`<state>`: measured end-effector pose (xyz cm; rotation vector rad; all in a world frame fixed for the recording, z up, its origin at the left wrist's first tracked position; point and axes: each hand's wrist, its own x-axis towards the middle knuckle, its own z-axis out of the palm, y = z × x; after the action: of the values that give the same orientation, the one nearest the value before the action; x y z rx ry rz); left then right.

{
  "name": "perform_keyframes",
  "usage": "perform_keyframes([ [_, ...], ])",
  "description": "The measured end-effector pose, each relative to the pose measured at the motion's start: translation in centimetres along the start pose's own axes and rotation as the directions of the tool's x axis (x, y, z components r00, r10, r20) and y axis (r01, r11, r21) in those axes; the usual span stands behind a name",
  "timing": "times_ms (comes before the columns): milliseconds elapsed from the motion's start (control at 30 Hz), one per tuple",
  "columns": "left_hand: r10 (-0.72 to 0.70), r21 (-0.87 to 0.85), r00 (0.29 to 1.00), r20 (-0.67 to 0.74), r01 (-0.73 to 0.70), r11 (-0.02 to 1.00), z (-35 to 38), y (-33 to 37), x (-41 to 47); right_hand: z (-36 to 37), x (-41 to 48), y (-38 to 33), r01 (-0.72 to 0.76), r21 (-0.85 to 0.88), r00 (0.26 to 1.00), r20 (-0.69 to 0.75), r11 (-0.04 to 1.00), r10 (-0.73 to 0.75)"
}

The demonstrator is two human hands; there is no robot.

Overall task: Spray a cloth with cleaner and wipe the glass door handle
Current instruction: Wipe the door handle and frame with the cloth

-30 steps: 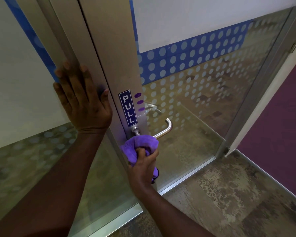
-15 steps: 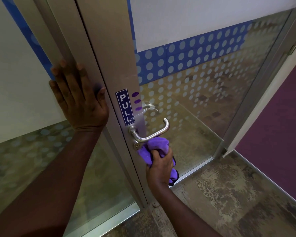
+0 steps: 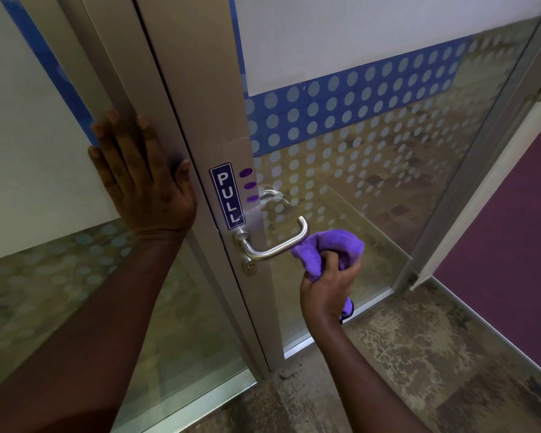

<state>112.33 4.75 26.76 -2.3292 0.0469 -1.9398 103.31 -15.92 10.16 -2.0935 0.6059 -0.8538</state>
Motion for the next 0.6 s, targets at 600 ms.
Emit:
perform_keyframes([
  [600,0.002,-0.014,1.000,0.025,-0.002,1.000,-0.1,0.0,0.1,-2.6,8.1,-5.5,0.499,0.298,0.866,-0.121,0.814,-0.486],
])
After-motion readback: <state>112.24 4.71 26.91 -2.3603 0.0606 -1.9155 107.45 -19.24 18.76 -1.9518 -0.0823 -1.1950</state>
